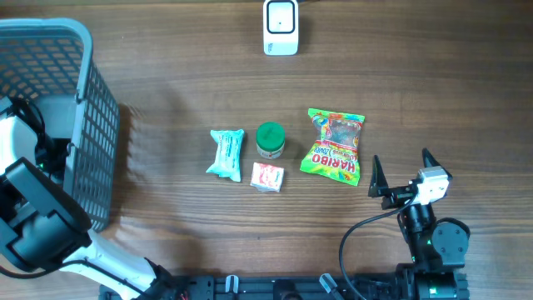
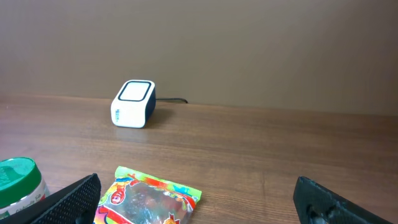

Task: Scan the item barcode
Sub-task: 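Grasp the red Nescafé stick in the basket with the left gripper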

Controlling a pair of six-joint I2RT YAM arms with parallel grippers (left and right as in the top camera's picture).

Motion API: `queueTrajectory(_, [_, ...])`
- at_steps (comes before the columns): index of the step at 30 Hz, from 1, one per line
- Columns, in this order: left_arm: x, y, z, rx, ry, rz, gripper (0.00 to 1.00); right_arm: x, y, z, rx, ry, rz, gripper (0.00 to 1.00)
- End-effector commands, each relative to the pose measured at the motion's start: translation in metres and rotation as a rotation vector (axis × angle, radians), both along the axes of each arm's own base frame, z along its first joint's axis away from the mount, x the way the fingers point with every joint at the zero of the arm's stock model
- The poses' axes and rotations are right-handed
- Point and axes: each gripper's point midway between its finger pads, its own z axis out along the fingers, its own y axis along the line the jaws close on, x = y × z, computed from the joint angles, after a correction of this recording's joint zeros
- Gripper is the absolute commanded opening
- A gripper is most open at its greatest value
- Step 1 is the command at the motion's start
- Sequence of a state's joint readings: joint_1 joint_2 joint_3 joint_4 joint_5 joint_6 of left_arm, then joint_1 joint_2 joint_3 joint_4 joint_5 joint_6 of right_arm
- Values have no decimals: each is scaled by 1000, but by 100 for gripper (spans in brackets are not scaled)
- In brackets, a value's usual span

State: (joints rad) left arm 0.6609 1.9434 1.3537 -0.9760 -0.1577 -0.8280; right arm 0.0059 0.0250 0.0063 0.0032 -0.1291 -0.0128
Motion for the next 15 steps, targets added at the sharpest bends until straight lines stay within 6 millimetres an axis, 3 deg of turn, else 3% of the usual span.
queueTrajectory(1, [-10,-5,-19,-44,60,-8,4,0,-1,2,-4,-8,-5,100])
queueTrajectory(4, [8,9,26,-5,11,-7,4,0,-1,1,-4,-7,-5,100])
queueTrajectory(6, [27,24,86,54,-63,-8,4,0,-1,2,-4,-8,-5,100])
queueTrajectory(9, [39,33,151,136,-159,-45,4,0,-1,2,-3,-8,-5,100])
queueTrajectory(12, [39,30,185,178,-234,-61,4,0,-1,1,-4,-7,-5,100])
queueTrajectory(15, [49,3,215,115,-396,-95,4,0,-1,1,-4,-7,-5,100])
